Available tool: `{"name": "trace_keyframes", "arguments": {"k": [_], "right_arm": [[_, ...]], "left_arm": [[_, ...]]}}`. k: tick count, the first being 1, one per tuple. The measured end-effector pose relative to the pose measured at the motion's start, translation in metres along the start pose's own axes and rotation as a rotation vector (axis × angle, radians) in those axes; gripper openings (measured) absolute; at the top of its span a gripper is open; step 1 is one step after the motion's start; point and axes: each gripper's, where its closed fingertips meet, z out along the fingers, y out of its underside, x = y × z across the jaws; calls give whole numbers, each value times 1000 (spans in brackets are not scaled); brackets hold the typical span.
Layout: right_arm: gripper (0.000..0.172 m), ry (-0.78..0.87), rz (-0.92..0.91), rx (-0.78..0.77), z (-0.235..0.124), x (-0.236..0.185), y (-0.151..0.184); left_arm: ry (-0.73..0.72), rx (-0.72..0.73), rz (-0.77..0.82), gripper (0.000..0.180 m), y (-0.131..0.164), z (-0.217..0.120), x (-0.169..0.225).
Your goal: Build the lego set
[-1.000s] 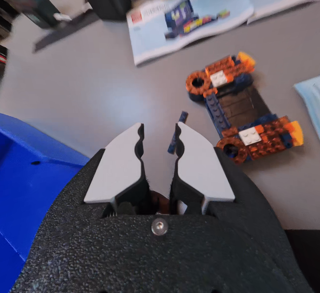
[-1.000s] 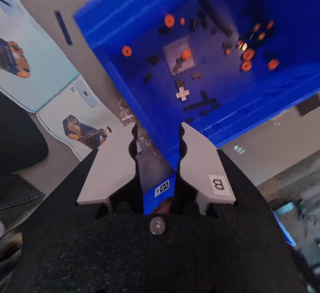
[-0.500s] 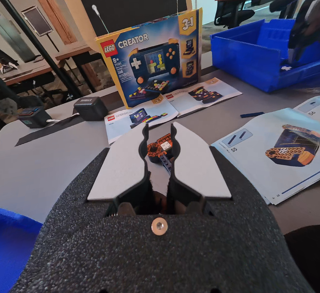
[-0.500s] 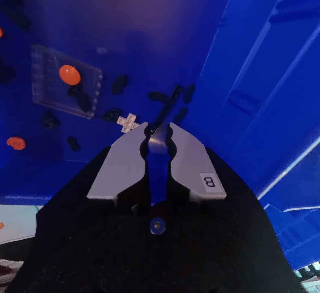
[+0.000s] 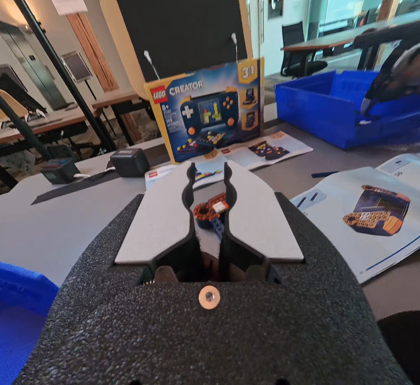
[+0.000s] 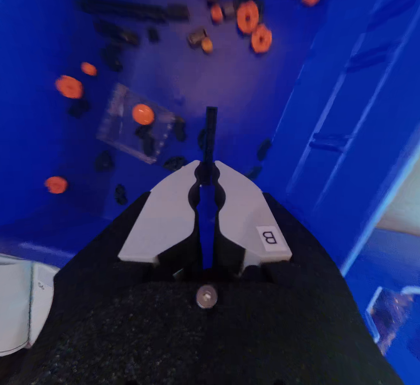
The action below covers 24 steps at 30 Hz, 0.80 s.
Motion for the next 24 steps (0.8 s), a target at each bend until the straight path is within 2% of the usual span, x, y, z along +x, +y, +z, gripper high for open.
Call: {"name": "trace_keyframes", "arguments": {"k": [2,3,5,7,8,11,14,19,21,24], "right_arm": [[8,-71,-16,229,-29,-16,-20],[8,-172,-26,387,-51,-32,-32],[7,-526,-34,727,-115,-81,-47],[7,-952,-35,1002,-189,-129,-35],[7,-1128,-34,1078,-215,-148,-21],[7,-1464,-49,1057,-243,-203,26],[7,-1647,-132,955,-243,-244,67],[7,-1567,-329,909,-223,-277,99],[7,-1546,-365,896,-220,-283,104],[7,-1505,-398,893,-215,-287,109]], "left_arm": [[12,82,-39,24,-16,-1,7],[36,128,-80,24,-24,-1,13],[123,221,-200,25,-41,1,33],[266,290,-349,27,-56,5,62],[351,308,-427,29,-63,8,79],[566,330,-595,34,-83,17,123],[665,270,-607,34,-92,31,146],[851,35,-579,30,-83,43,188],[871,13,-535,25,-80,43,198],[878,38,-481,6,-80,40,204]]}}
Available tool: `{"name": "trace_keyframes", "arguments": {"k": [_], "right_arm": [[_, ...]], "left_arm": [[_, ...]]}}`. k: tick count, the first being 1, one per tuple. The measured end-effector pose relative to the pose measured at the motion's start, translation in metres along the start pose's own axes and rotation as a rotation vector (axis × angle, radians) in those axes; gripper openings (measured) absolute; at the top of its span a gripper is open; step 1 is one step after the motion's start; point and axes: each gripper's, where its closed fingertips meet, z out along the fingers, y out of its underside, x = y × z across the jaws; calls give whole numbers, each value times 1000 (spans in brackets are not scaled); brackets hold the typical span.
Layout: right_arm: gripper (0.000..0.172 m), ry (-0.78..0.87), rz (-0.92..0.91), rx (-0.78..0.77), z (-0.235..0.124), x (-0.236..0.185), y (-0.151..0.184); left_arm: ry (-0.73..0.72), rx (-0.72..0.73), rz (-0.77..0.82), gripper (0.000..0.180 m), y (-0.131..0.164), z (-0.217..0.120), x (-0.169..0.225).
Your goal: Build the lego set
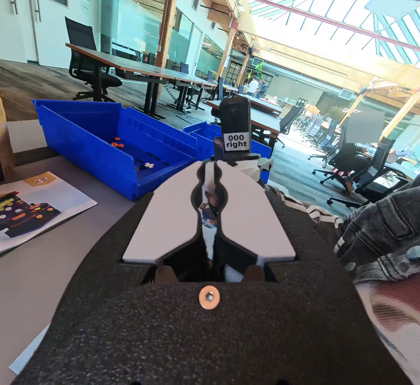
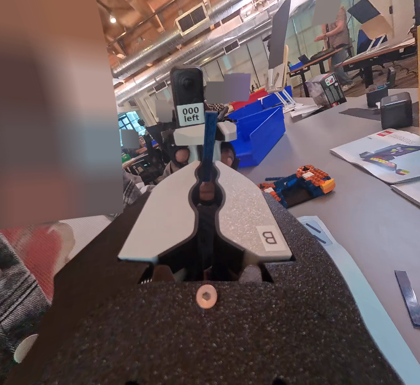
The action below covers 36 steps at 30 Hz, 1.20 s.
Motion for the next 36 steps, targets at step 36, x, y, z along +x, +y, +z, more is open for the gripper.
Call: {"name": "trace_keyframes", "arguments": {"k": [36], "right_arm": [[7,150,-40,-68,-21,31,24]], "left_arm": [[-932,-1217,43,7,139,-290,-106]]}}
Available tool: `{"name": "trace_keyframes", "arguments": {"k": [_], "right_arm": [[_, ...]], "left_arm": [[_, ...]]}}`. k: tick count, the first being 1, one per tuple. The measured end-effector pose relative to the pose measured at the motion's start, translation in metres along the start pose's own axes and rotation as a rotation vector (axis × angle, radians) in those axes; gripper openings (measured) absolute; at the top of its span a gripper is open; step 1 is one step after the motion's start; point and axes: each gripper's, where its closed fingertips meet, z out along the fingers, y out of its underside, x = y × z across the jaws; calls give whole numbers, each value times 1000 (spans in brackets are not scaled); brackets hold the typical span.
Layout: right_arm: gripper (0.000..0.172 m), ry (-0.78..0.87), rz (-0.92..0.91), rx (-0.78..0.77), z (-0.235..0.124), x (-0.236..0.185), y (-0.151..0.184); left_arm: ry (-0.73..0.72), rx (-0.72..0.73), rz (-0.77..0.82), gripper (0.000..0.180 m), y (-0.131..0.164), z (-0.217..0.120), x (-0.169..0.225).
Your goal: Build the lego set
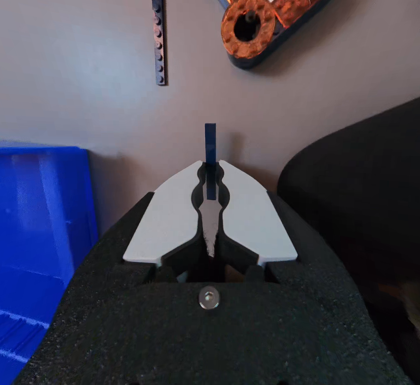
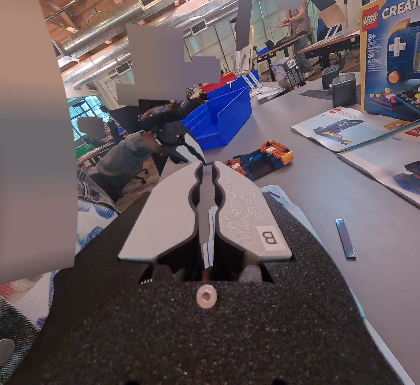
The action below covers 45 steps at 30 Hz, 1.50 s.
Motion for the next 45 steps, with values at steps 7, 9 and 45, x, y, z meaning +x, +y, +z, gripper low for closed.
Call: {"name": "trace_keyframes", "arguments": {"k": [7,9,45], "right_arm": [[7,44,-18,27,-12,8,-8],[7,53,-31,56,-17,9,-14],[9,164,9,201,-56,40,-27]], "left_arm": [[75,-7,-14,27,-1,6,4],[19,41,-43,30,-3,-3,-9],[208,140,-121,7,-10,11,19]]}}
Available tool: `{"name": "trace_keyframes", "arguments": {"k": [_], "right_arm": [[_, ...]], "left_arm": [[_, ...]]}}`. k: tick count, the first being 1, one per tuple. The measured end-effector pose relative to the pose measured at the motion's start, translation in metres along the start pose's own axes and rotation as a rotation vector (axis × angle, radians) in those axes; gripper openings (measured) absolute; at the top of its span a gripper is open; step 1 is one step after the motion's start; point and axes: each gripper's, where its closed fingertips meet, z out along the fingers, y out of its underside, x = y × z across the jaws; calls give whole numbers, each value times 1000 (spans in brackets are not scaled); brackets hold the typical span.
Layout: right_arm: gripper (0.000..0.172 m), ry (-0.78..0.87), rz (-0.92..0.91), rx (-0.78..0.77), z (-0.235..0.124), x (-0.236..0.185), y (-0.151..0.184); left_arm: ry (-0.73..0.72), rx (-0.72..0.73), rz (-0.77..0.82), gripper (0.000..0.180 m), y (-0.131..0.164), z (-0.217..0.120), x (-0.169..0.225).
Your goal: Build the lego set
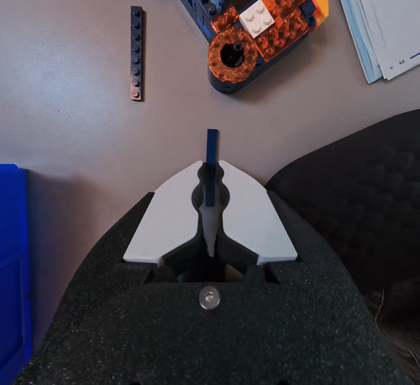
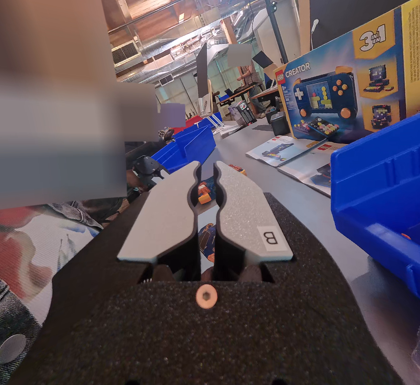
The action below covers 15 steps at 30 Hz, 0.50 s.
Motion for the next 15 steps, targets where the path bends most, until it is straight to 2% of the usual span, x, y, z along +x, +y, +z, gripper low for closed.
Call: {"name": "trace_keyframes", "arguments": {"k": [15], "right_arm": [[12,58,-34,7,-10,8,-7]], "left_arm": [[-12,-31,25,9,-3,2,-6]]}}
